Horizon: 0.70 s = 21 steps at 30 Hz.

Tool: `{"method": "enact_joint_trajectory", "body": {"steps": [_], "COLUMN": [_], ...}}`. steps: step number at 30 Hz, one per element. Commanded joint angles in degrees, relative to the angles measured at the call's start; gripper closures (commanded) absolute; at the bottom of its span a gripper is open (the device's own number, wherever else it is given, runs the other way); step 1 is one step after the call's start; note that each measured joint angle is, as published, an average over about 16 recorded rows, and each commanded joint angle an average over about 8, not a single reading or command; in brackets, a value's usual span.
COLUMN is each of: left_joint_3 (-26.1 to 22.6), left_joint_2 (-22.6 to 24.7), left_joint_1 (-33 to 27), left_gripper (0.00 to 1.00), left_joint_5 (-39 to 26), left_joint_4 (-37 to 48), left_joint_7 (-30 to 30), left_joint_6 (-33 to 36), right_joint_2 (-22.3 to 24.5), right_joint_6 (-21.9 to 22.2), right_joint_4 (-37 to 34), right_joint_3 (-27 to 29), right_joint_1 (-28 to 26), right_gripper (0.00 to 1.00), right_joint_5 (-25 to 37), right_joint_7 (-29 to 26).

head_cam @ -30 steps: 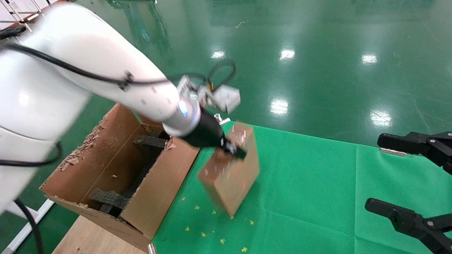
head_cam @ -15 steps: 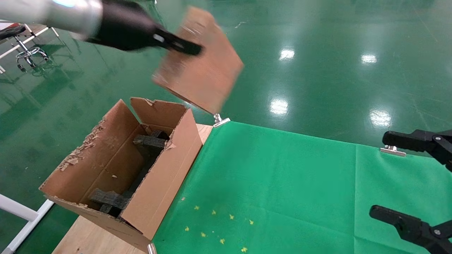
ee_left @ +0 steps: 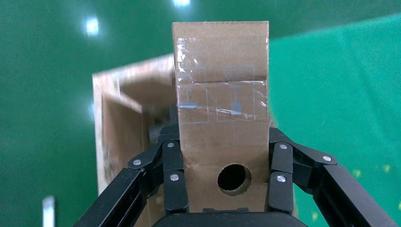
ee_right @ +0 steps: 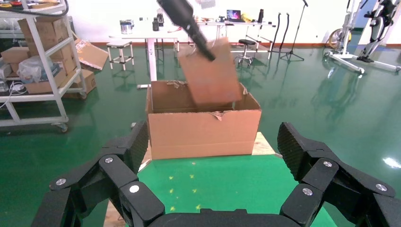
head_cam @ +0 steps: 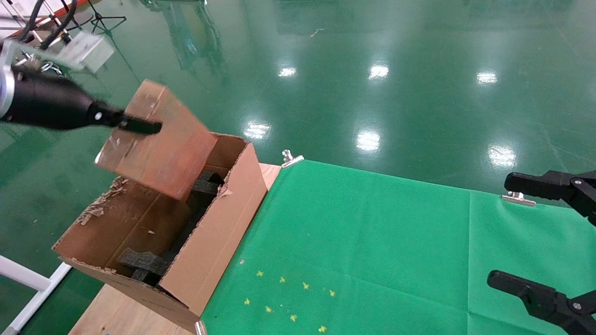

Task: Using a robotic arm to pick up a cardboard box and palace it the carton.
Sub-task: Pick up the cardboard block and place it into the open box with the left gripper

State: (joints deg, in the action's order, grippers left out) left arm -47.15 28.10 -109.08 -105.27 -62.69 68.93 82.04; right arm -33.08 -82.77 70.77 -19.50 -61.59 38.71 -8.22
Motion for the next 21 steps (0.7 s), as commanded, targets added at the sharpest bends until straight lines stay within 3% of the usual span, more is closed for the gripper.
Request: {"method": "enact_joint_trajectory", "body": {"steps": [1,11,21], "left_joint_3": [-0.4,-1.7,-3.4], "left_joint_2": [-1.0,1.6,6.0], "left_joint_1": [1.5,7.9,5.4], "left_gripper": [1.00,1.00,1.00], "left_joint_5": [0.5,1.4,-1.5], "left_joint_4": [2.8,20.5,35.7], "left_joint_7": [-2.2,-16.9,-26.2], "left_joint_6": [-0.4,-9.0,-10.7], "right_joint_2": [0.0,0.0,0.0], "right_joint_6": [0.0,0.0,0.0], "right_joint_4": [0.0,0.0,0.0], "right_joint_3": [0.0,0.0,0.0], "right_joint_1": [0.0,0.0,0.0], "right_gripper": [0.00,0.00,0.00], "right_joint_5": [0.0,0.0,0.0], "right_joint_7": [0.0,0.0,0.0]}}
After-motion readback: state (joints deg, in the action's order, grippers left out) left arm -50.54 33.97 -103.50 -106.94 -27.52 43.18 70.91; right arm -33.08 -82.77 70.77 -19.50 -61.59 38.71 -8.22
